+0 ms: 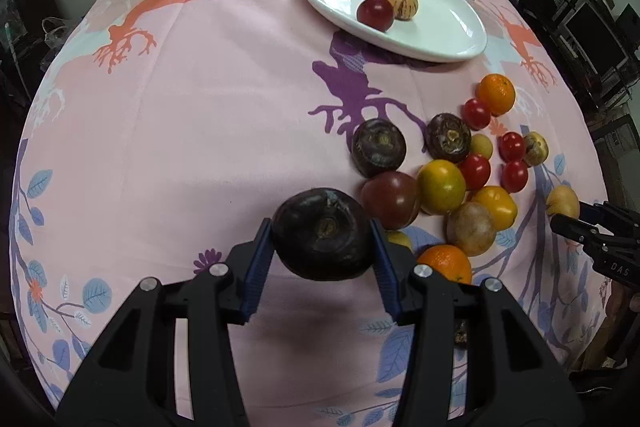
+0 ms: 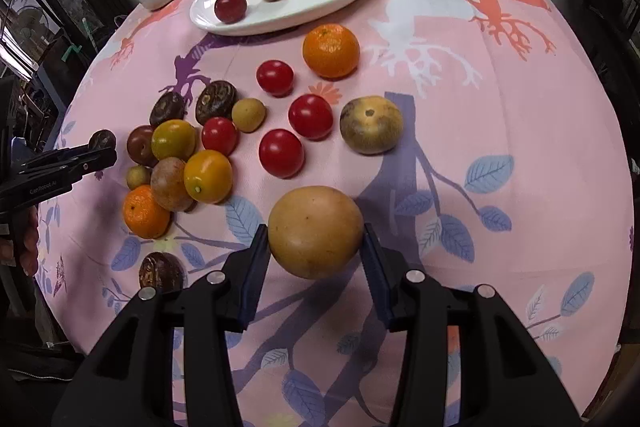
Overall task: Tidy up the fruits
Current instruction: 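Carry both fruits onto the white plate and open both tools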
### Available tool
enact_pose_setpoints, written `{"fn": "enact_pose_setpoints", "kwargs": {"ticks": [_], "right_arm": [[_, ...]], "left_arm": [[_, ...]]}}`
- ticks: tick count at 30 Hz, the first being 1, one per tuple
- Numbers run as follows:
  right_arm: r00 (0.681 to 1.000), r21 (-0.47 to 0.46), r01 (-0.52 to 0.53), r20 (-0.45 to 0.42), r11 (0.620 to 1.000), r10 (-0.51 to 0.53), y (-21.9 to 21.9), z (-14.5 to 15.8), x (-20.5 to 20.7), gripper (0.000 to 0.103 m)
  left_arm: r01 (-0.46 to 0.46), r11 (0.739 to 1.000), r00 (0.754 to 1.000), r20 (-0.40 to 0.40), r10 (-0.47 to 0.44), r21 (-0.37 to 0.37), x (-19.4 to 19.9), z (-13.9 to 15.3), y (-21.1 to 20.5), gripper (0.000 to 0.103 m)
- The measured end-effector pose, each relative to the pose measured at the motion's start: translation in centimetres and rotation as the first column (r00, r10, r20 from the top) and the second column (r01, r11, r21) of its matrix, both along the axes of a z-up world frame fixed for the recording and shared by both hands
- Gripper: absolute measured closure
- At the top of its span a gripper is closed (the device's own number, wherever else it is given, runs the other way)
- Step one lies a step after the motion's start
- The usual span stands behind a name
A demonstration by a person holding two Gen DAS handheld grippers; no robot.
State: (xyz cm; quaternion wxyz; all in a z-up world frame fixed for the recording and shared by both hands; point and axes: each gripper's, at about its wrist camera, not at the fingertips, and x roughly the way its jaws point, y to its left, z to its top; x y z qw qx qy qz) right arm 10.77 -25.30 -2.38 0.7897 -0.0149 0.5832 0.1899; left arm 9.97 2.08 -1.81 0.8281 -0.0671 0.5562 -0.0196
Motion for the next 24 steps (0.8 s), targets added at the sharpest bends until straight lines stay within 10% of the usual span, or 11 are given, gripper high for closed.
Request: {"fn": "enact_pose_setpoints", "kwargs": {"ticks": [12, 24], "right_arm": [[0.996, 0.089, -0.014, 0.089, 0.996, 0.006, 1.1, 4.5, 3.3, 0.057], [0.984, 0.035, -0.043, 0.175, 0.998, 0.036, 4.9, 4.1, 13.0, 0.057]], "left_arm": [[0.009, 0.998, 0.997, 0.075, -0.005, -0.059, 2.2, 4.6, -0.5, 0.055], [0.028, 0.997, 0.995, 0.095, -0.021, -0.077, 12.6, 3.8, -3.2, 0.055]]}}
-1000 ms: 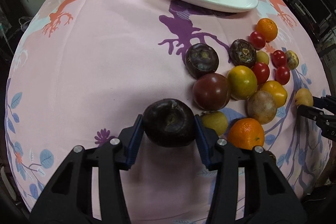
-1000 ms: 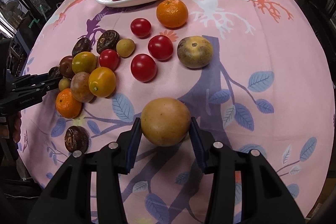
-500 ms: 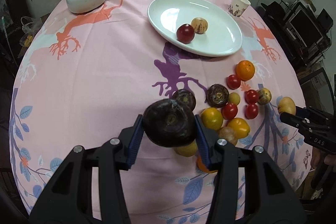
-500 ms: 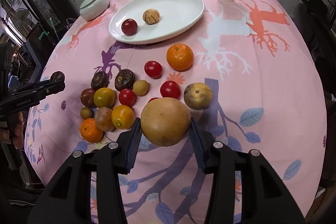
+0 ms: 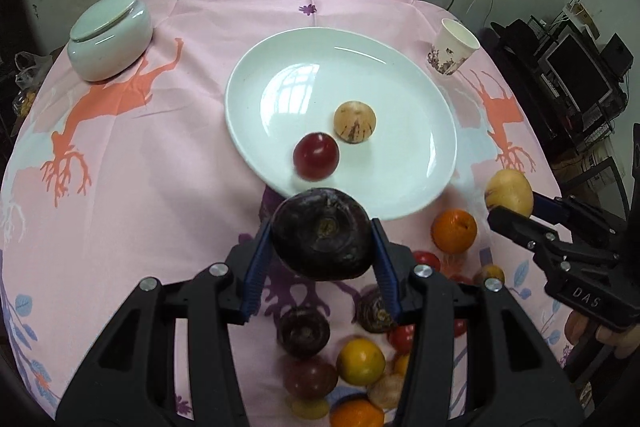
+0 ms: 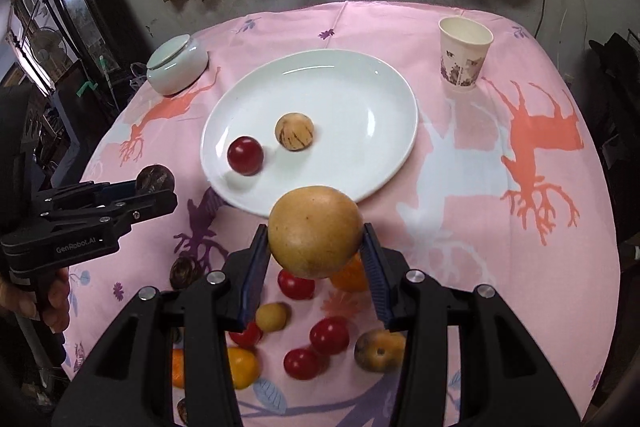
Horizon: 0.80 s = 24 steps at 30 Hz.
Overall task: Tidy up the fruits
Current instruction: 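Carry both fruits onto the white plate and open both tools, then withdraw both tools from the plate and move left tool toward dark brown fruit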
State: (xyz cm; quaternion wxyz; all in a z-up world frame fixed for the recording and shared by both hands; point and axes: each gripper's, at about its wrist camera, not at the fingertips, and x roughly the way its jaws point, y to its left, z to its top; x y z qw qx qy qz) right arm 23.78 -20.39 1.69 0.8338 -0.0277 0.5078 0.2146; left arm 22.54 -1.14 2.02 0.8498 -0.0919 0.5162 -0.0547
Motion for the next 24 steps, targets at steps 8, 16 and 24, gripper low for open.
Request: {"fn": "enact_pose_setpoints", "kwargs": {"ticks": [8, 16, 24], "right_arm": [[0.998, -0.031, -0.044, -0.040, 0.999, 0.043, 2.3, -3.7, 4.1, 0.057], [0.999, -0.074, -0.037, 0.003, 0.997, 0.037, 3.0, -4.8, 6.2, 0.054], [0.999, -0.042, 0.039, 0.032, 0.998, -0.038, 0.3, -2.9, 5.4, 0.040]], "left_arm": [[0.034, 0.999, 0.999, -0.041, -0.034, 0.000, 4.7, -2.9, -2.3, 0.055], [-0.044, 0.999, 0.998, -0.043, 0.045, 0.028, 6.8, -4.5, -2.1, 0.050], [-0.096, 0.995, 0.995, -0.025, 0.095, -0.017, 5.5, -2.4, -0.2, 0.031]]}}
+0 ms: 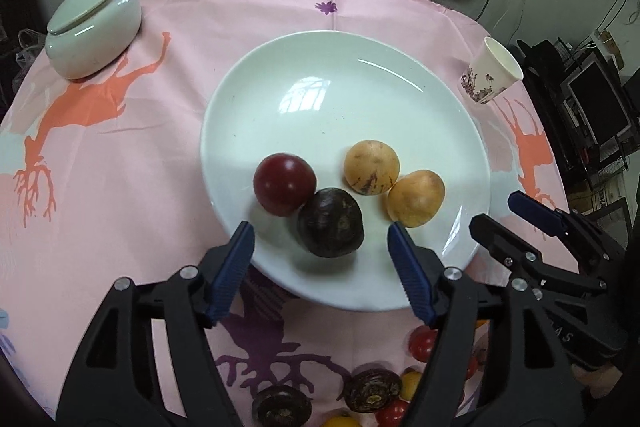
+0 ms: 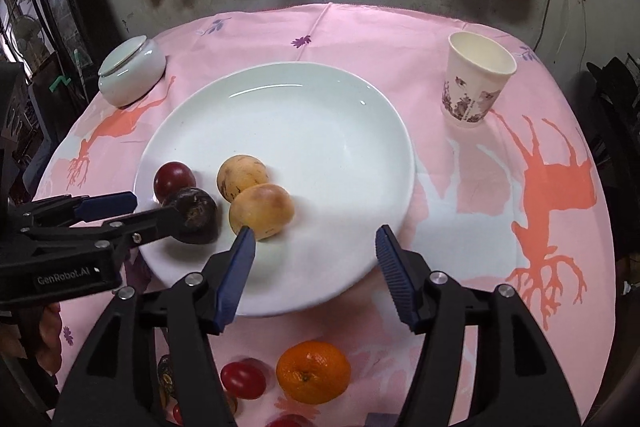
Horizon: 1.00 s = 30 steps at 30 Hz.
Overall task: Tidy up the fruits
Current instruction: 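Withdraw both tools from the plate and move left tool toward dark brown fruit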
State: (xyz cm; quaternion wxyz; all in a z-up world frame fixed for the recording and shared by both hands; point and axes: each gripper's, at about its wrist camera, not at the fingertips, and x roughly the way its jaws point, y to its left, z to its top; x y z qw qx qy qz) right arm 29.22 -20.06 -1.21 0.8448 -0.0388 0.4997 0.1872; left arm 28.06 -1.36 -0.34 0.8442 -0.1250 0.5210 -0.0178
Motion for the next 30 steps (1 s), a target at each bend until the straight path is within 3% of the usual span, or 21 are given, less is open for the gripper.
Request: {"fn": "enact_pose_setpoints", "kwargs": {"ticks": [6, 9, 19, 24, 30], "right_arm": [[0.997, 0.038, 0.032, -0.067, 0.999, -0.029, -3.4, 0.2, -4.1, 0.040], [0.993, 0.040, 0.064, -0.101, 0.997, -0.060, -5.3, -0.1, -7.1, 0.033], [0.980, -0.008, 0.093, -0.174, 0.996, -0.093, -8.1, -0.7, -14.0, 0.032], [0.982, -0.030, 0.106, -0.151, 0.994, -0.109, -8.4, -0.2, -16.0, 0.031], [0.987, -0.097, 0.123, -0.091, 0.988, -0.132, -8.4, 0.3, -18.1, 0.013]], "left_arm": [[0.012, 0.998, 1.000, 0.017, -0.013, 0.066, -4.7, 1.5, 0.8, 0.020], [0.026, 0.996, 1.000, -0.013, -0.025, 0.080, -7.6, 1.3, 1.2, 0.018], [-0.016, 0.995, 0.994, -0.108, 0.026, 0.095, -16.0, 0.4, 3.0, 0.012], [-0.021, 0.997, 0.992, -0.125, 0.031, 0.077, -19.0, 0.4, 2.7, 0.012], [0.034, 0.997, 0.989, -0.149, -0.022, 0.076, -21.5, -0.1, 0.5, 0.012]]}}
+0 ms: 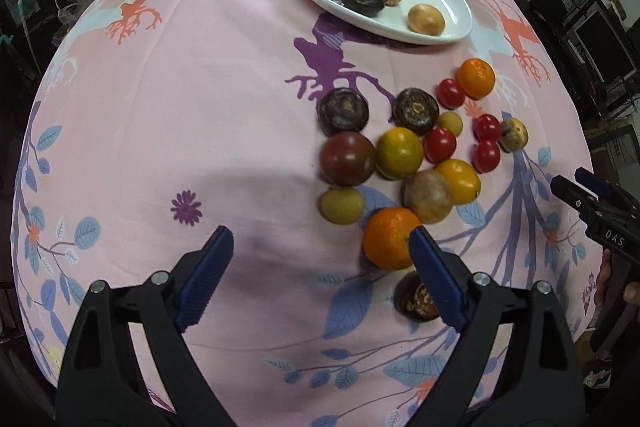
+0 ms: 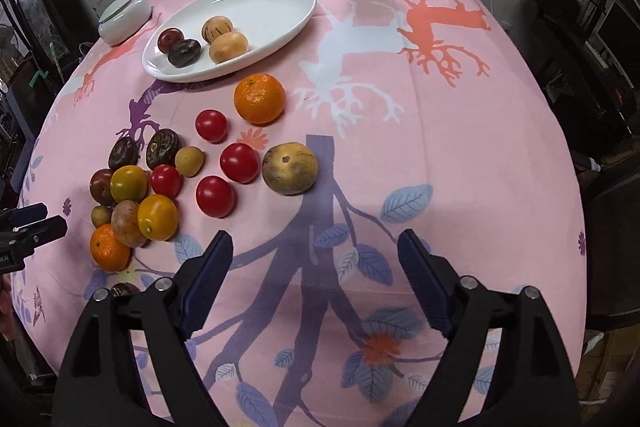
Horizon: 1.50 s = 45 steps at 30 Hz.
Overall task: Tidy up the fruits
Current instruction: 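Withdraw both tools from the plate and move left tool toward dark brown fruit, then grasp the dark brown fruit with left tool while right tool grasps brown round fruit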
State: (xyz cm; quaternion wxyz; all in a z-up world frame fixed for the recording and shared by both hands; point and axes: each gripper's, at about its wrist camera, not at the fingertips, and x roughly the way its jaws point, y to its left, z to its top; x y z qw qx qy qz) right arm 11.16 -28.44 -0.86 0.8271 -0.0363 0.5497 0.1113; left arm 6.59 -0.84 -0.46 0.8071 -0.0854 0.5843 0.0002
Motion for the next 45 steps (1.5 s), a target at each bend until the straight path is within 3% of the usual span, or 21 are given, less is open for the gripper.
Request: {"fn": "enact_pose_setpoints", "kwargs": {"ticks": [15, 25, 33, 34, 36, 37, 40, 43, 45], "right_arm": [[1.000, 0.023, -0.018, -0.025, 1.000, 0.018, -1.6, 0.4, -4.0, 0.013], [0.999, 0.025, -0.001, -0.038, 1.000, 0.002, -5.2, 0.1, -5.9, 0.013], [0.999, 0.000, -0.030, -0.042, 1.000, 0.030, -4.9, 0.0, -5.6, 0.013], [0.999, 0.000, -0.039, -0.038, 0.999, 0.039, -4.8, 0.0, -5.6, 0.013], [0.998, 0.012, -0.051, -0.044, 0.999, 0.052, -4.7, -0.2, -5.4, 0.013], [0.997, 0.021, -0.057, -0.048, 0.998, 0.058, -4.7, -0.2, -5.3, 0.013], [0.995, 0.034, -0.080, -0.056, 0.996, 0.081, -4.3, -0.4, -5.0, 0.013], [0.993, 0.044, -0.098, -0.059, 0.994, 0.100, -3.8, -0.5, -4.8, 0.013], [0.992, 0.052, -0.110, -0.063, 0.993, 0.114, -3.5, -0.6, -4.6, 0.013]], "left_arm": [[0.086, 0.996, 0.993, -0.081, -0.087, -0.013, -2.9, -2.0, -6.5, 0.012], [0.029, 0.999, 0.996, -0.087, -0.026, 0.031, -3.2, -2.5, -8.2, 0.012], [-0.034, 0.998, 0.992, -0.117, 0.040, 0.052, -3.7, -3.6, -8.4, 0.015], [-0.039, 0.998, 0.992, -0.120, 0.044, 0.049, -3.7, -3.8, -8.3, 0.017], [-0.044, 0.998, 0.988, -0.146, 0.048, 0.034, -3.8, -4.3, -8.1, 0.040], [-0.045, 0.999, 0.986, -0.162, 0.045, 0.006, -3.9, -4.7, -8.0, 0.047], [-0.057, 0.998, 0.989, -0.139, 0.056, -0.007, -4.3, -4.6, -7.9, 0.060], [-0.073, 0.997, 0.989, -0.129, 0.071, -0.012, -4.4, -4.5, -7.8, 0.064], [-0.073, 0.997, 0.989, -0.131, 0.072, -0.006, -4.3, -4.5, -7.9, 0.059]]}}
